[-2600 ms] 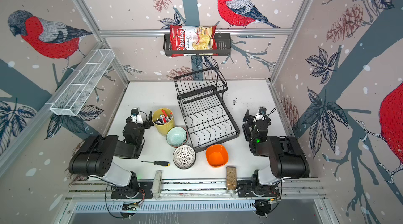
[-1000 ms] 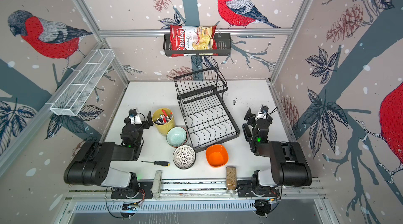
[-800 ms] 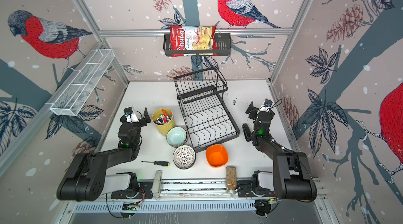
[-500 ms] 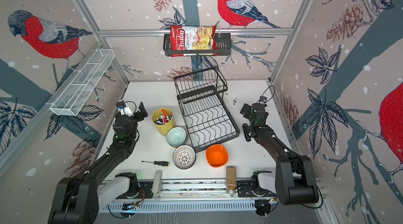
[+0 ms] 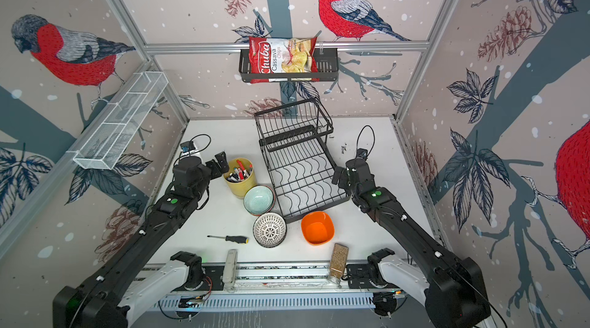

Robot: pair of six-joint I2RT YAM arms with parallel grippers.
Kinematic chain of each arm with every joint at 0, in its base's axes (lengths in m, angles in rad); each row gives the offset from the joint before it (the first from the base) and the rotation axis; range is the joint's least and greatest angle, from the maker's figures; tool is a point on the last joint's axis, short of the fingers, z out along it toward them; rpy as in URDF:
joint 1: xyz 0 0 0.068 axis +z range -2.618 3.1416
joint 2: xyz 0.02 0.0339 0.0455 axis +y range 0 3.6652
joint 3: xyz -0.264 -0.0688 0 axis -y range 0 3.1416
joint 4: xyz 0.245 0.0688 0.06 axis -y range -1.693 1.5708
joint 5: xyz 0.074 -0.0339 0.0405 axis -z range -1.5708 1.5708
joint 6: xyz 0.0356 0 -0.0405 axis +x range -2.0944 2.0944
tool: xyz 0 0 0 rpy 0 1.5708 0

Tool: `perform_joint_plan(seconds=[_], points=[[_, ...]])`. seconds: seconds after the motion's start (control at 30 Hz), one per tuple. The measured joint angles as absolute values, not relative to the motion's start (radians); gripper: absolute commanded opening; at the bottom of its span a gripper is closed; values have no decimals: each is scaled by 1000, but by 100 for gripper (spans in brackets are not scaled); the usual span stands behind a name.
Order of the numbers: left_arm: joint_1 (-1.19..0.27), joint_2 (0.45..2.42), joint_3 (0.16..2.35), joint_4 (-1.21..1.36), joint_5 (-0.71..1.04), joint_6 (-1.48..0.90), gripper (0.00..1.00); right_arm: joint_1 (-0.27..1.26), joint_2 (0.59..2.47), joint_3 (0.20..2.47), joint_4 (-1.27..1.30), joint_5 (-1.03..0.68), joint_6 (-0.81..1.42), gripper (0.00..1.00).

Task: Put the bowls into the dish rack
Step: 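Reach the right gripper toward the orange bowl while the left arm moves toward the rack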

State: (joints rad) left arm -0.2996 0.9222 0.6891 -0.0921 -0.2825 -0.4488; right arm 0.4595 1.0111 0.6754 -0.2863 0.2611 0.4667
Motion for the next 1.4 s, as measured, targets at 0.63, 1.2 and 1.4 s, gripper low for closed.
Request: perform_joint_plan(seconds=[0.63,1.2,1.4], points=[[-592,894,713,-250,-168,-550,98,584,931,660,-479,167,556,99],[-625,950,715,-163,-106,-550,98,751,936,633,-551,116,685,79],[-625,949,715,-158,-101,-550,98,794,936,590,-551,97,737,73]])
